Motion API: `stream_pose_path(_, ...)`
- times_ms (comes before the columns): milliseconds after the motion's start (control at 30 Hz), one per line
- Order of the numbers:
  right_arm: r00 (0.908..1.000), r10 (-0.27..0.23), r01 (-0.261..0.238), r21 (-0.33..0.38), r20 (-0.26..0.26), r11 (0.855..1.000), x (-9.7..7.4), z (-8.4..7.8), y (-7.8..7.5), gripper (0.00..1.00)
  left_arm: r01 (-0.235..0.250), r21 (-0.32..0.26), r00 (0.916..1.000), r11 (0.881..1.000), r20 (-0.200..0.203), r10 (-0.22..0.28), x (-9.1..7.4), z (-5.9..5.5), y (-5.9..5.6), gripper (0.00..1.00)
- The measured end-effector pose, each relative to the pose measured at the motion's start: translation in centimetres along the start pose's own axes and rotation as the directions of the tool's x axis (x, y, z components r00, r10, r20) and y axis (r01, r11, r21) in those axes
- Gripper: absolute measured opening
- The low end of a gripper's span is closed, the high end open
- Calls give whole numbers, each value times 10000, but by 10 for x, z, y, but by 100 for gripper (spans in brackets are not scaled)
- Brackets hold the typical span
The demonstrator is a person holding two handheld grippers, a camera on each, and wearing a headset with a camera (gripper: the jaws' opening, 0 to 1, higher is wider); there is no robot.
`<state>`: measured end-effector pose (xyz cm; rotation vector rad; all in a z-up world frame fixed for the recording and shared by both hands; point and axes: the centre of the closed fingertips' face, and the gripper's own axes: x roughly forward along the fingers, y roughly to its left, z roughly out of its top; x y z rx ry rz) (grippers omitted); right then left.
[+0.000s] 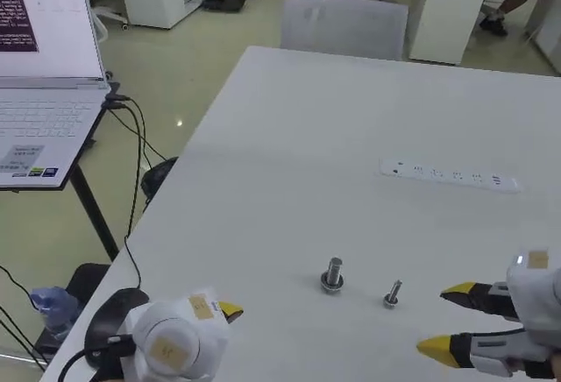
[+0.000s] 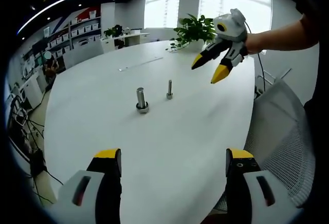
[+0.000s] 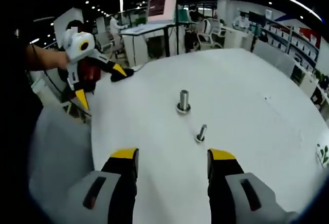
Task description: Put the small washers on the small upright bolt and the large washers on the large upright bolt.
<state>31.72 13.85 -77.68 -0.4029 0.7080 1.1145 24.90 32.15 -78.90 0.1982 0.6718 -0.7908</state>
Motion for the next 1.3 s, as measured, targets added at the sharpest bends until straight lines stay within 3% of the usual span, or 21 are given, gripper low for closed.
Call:
stream_pose_path(133,9992,-180,177,108,361,9998,-7,-5,6,61,-13,-240,9999,9997,149,17,-3,3,0,84)
stream_pose_path(233,9965,-426,376,697,724,9969,-11,-6,12,64,-5,-274,9998,9996,203,11,-6,6,-2,84)
stream_pose_path(333,9950,-498,445,623,867,9971,-12,-8,21,67,-14,-308,9999,9995,162,19,-7,6,-4,84)
stream_pose_path(467,9883,-926,801,1039,1214,9914,-10,-8,25,70,17,-468,9997,9989,229,-6,-8,12,-5,84)
stream_pose_path(633,9821,-950,679,1653,1624,9839,-8,-7,33,72,-68,-371,9998,9993,198,76,-9,15,-4,84)
stream_pose_path(767,9836,-867,663,1304,1578,9892,-7,-8,41,73,-141,-413,9996,9990,232,151,-9,14,-5,84)
stream_pose_path(867,9806,-857,583,1549,1765,9862,-9,-5,42,74,-123,-407,9998,9991,176,130,-10,11,-10,84)
stream_pose_path(1300,9788,-736,438,1559,1909,9868,-9,-2,49,74,-263,-581,9996,9980,82,268,-10,8,-11,83)
